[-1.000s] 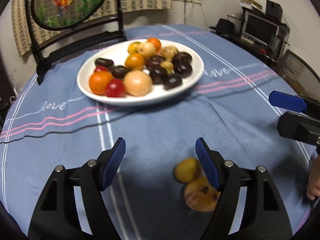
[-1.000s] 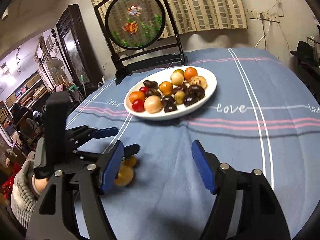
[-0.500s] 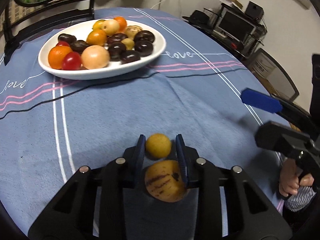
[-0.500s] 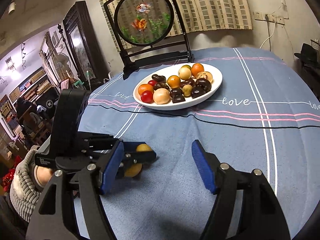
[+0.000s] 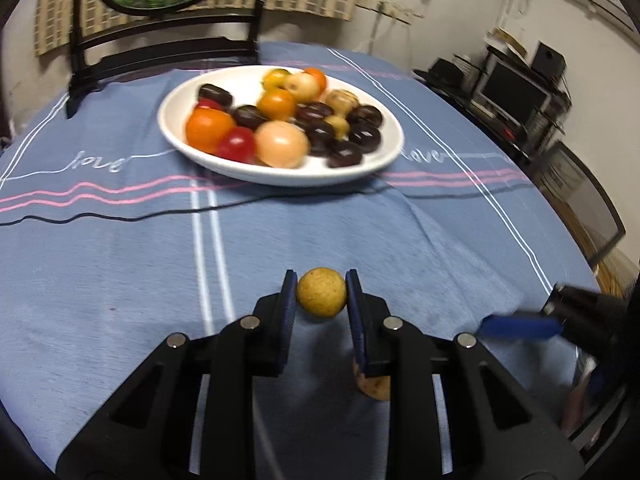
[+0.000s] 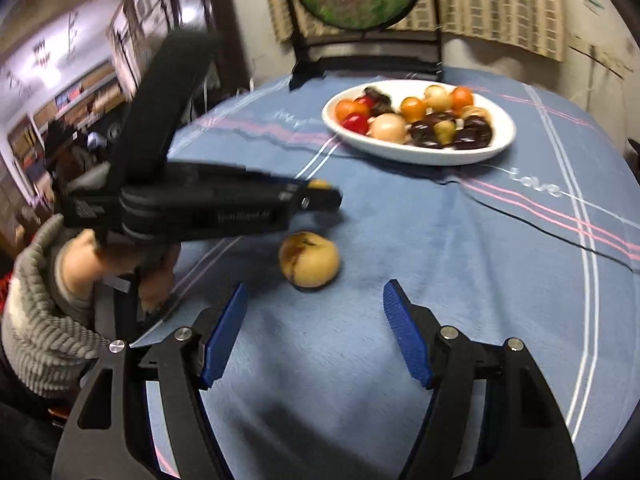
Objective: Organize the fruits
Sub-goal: 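Close the left gripper on a small yellow fruit while the right grips a pale spotted fruit, then carry both fruits onto the white plate and open both grippers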
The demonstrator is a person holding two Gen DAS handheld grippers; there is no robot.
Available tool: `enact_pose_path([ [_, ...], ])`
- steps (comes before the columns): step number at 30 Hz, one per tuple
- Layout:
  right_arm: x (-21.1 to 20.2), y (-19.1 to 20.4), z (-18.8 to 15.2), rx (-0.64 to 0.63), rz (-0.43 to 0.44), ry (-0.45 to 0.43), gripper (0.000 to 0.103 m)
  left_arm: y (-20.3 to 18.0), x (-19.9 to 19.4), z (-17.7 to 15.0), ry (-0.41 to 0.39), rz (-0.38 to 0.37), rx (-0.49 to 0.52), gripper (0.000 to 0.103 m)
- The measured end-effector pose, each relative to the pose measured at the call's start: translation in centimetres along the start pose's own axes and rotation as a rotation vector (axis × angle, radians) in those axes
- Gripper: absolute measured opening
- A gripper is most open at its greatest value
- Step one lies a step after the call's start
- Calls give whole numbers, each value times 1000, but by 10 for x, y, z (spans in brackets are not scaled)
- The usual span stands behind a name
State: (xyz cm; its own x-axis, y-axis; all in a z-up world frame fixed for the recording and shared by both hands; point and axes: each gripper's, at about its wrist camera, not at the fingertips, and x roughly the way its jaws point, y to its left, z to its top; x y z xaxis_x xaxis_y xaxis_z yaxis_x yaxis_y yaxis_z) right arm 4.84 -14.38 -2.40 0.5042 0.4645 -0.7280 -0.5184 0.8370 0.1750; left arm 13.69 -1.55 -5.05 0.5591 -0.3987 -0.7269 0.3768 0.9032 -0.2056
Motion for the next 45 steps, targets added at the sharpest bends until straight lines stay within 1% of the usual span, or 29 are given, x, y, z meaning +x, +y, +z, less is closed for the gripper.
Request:
enact_pose_path([
  [2,17,5,8,-7,7,40,71,3,-4,1,-16,30,-1,25],
  [4,33,9,13,-16,-15,76,69,4,-7,1,-29,56,4,25],
  [7,39,6,19,-5,-16,78,58,3,-7,2,-36,87,18,25],
  [8,42,5,20,0,-18,89,48,2,-7,2,-38,89,20,25],
  [9,46,1,20,12,-9,107,43,2,-8,2,-41,95,23,25],
  [10,49,-3,20,30,11,119,42,2,-8,2,-44,102,26,25],
  [17,37,-8,16,64,35,73,41,0,-9,3,-63,142,40,25],
  [21,20,-20,13,103,19,33,41,-4,-11,8,-89,191,69,25],
  [23,10,-29,17,121,6,4,41,-6,-12,15,-101,200,80,25],
  [26,-5,-47,30,146,-27,-43,41,-9,-13,30,-121,216,97,25],
  [32,-26,-79,71,173,-93,-134,41,-9,-8,68,-161,253,117,25],
  [35,-23,-90,95,177,-120,-169,41,-8,1,85,-170,269,123,25],
  [39,-6,-100,123,186,-142,-191,41,-5,21,108,-165,279,127,25],
  [41,9,-108,134,193,-148,-186,41,-4,31,114,-164,288,130,25],
  [45,34,-117,146,209,-153,-168,41,4,52,126,-149,287,119,25],
])
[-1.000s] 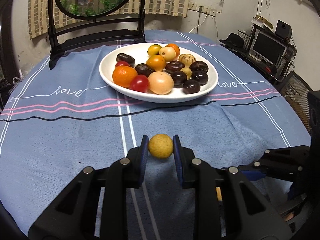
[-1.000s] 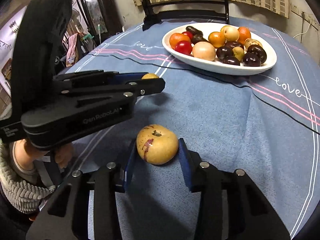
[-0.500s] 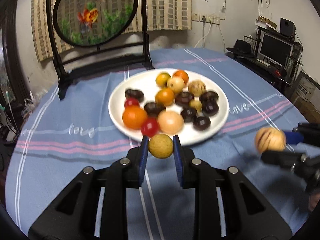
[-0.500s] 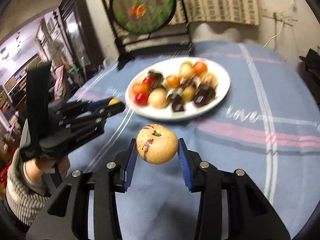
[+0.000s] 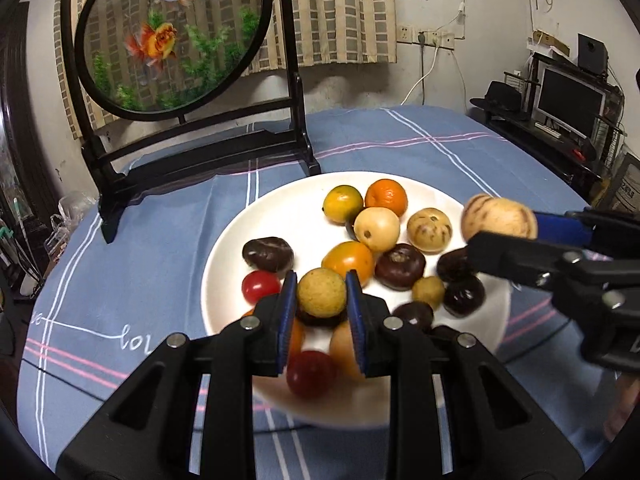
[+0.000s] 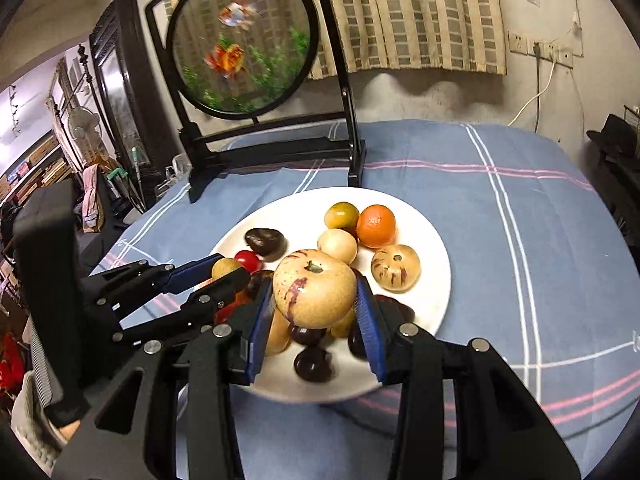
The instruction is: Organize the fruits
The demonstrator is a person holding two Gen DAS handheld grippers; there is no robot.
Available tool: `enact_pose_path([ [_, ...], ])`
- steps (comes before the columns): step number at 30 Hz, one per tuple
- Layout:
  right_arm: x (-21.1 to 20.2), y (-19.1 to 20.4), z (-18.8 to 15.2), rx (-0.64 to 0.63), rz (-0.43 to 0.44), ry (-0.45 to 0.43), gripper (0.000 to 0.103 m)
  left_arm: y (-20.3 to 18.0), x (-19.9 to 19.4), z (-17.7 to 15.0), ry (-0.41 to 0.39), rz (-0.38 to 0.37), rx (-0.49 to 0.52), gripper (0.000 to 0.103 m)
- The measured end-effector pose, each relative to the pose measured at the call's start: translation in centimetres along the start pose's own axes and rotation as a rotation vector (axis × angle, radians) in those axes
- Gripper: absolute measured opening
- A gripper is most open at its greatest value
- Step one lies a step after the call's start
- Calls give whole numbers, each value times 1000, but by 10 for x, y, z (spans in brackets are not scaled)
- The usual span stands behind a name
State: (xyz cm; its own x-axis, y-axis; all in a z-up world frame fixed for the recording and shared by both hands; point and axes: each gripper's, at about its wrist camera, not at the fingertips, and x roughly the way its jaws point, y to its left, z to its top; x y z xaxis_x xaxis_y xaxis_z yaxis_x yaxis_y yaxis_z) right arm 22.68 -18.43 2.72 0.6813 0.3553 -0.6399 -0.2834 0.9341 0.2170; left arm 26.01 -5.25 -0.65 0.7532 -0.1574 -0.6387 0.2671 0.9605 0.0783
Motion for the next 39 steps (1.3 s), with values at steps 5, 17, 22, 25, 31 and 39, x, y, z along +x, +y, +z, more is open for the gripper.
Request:
enact_pose_path([
  [5,25,-8,5,4,-20,24,41,1,20,3,17,5,-3,25],
  [17,45,-12,6,-27,-54,38,41,0,39,3,26,16,4,25],
  [22,53,-13,5,-29,-56,56,41,-2,44,2,36,16,5,25],
  [25,58,-14,3,-25,-58,71,41,-2,44,2,31,27,10,26],
  [31,58,-13,3,-26,-66,66,41,3,45,3,32,54,-15,45],
  [39,59,-13,2,-31,-68,65,42,11,46,1,36,51,-56,67],
])
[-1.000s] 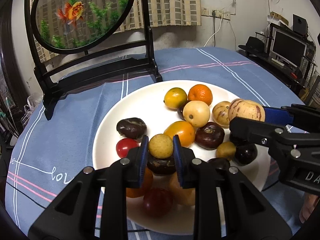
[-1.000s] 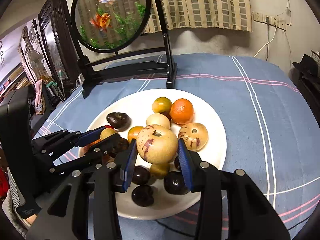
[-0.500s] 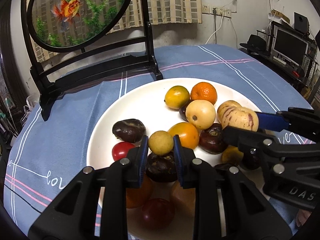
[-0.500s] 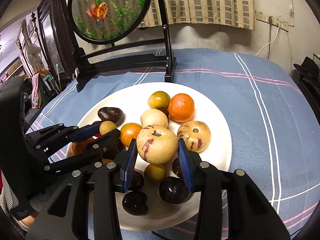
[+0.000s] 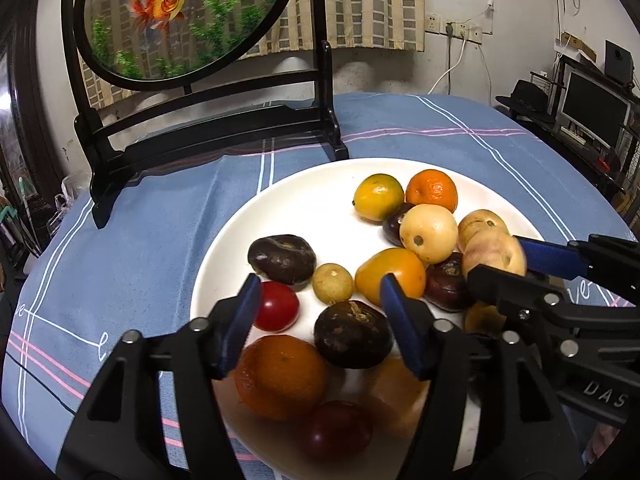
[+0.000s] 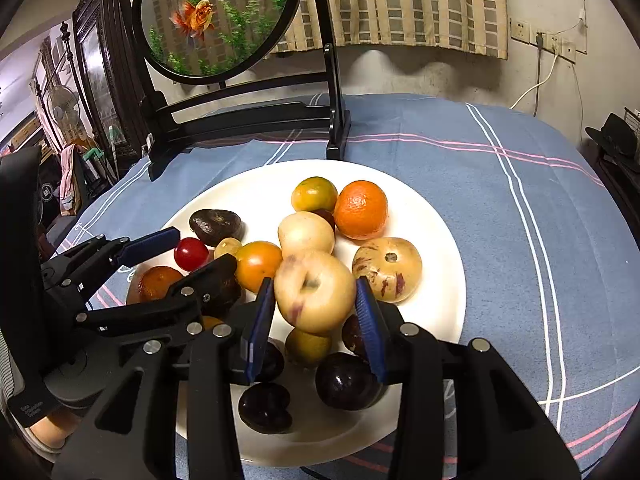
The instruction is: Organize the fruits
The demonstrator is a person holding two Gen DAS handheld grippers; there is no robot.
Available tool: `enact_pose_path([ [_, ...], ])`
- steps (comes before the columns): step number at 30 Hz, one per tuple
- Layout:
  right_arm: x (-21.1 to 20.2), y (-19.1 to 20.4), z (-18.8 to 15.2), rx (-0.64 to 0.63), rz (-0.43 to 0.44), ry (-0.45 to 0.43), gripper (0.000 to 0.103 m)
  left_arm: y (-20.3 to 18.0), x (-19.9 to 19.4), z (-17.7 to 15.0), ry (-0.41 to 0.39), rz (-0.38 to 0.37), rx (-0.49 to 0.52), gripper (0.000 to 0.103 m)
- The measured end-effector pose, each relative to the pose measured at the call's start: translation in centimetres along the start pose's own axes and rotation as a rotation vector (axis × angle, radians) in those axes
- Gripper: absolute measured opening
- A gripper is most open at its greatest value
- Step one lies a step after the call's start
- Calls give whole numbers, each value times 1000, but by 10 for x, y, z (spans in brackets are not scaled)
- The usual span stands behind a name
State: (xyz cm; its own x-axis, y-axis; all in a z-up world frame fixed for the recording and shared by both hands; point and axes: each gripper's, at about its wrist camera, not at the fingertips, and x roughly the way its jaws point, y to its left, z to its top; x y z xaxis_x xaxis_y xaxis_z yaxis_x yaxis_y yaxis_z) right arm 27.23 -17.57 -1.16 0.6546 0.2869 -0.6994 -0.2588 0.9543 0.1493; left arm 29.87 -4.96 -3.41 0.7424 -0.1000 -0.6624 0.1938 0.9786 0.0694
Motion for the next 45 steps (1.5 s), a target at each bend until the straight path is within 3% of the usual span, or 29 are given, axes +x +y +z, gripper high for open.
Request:
enact_pose_path([
  [4,-3,0,1,1,-7,-13,44,2,0,0,6,9,-1,78],
  [7,-11,-1,3,10,-3,-34,57,3,-3,1,7,5,-4,87],
  [16,-71,16,11,7,17,-166,64,0,-46,3,-59,28,2,100],
  [22,-126,34,3,-20,17,-266,68,14,-84,-11,-83,27,-58,101],
  [25,-153,37,-9,-7,25,-317,81,21,-102,-19,-101,31,-88,101],
  [26,-161,36,-15,8,20,-335,97,23,-108,-23,-106,36,-97,101],
  [27,-167,36,-21,15,13,-349,102,25,-114,-28,-111,42,-106,101],
  [30,-181,37,-36,3,-39,-391,102,28,-124,-43,-103,35,-126,101],
  [33,-172,36,-52,-21,-111,-323,102,27,-123,-60,-48,13,-137,101],
  [36,-156,32,-65,-24,-140,-224,102,15,-123,-71,-11,102,-76,101],
  [39,-143,26,-81,-21,-145,-170,102,-1,-131,-82,-24,186,-26,101],
  [42,-135,24,-90,-12,-91,-124,102,-8,-142,-91,-46,94,-16,101],
  [45,-135,27,-101,-13,-125,-119,102,-8,-153,-99,-67,57,-37,101],
])
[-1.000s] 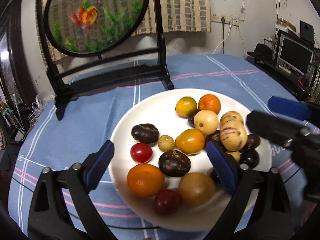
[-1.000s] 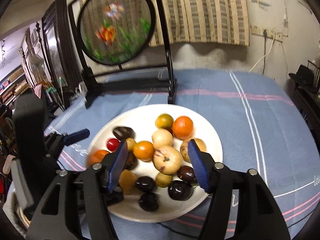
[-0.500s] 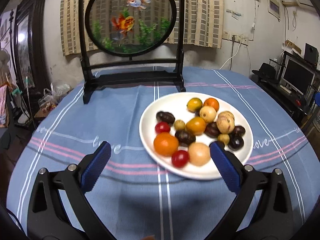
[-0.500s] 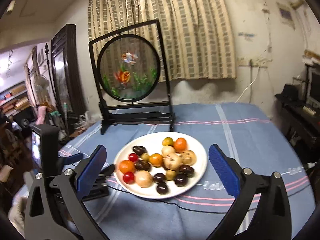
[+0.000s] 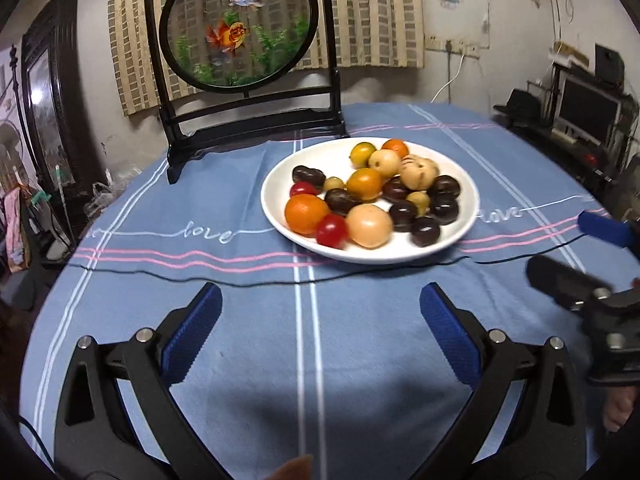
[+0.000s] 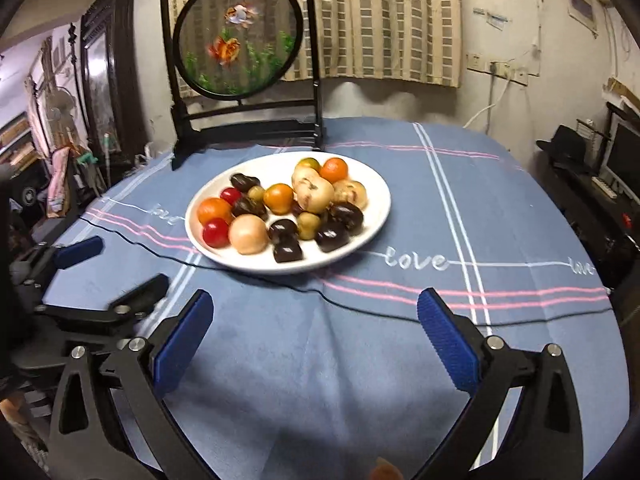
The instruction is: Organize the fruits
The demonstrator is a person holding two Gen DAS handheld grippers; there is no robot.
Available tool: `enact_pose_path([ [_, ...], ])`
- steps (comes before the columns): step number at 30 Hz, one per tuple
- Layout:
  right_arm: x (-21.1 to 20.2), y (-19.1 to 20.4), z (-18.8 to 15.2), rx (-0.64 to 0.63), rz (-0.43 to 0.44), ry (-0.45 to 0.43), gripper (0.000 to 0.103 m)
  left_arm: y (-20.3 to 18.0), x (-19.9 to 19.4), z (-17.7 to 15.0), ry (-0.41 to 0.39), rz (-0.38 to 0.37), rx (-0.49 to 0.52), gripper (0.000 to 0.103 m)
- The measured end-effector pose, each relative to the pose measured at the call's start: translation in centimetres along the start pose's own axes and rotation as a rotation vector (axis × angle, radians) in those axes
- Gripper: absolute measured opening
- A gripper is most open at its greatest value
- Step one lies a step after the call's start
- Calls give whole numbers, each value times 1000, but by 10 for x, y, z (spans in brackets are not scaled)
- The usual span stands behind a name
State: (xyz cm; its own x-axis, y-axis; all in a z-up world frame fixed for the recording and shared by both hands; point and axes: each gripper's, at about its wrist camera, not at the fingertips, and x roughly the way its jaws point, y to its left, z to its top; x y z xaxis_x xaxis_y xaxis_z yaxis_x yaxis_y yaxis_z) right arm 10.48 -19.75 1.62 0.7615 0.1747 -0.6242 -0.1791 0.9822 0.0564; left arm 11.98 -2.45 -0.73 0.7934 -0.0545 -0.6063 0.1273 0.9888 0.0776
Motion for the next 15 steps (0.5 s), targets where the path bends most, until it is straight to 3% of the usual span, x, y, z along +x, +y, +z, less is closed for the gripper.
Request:
enact_pose_path([
  [4,-6,3,-17,11,57,17,102,-3,-2,-11,31,-22,-15,101],
  [10,3,11,-20,-33,-56,47,102,-3,10,-13,92,-2,-37,101],
  [15,8,9,-20,-24,-45,72,102,-1,13,-13,113,-15,-53,101],
])
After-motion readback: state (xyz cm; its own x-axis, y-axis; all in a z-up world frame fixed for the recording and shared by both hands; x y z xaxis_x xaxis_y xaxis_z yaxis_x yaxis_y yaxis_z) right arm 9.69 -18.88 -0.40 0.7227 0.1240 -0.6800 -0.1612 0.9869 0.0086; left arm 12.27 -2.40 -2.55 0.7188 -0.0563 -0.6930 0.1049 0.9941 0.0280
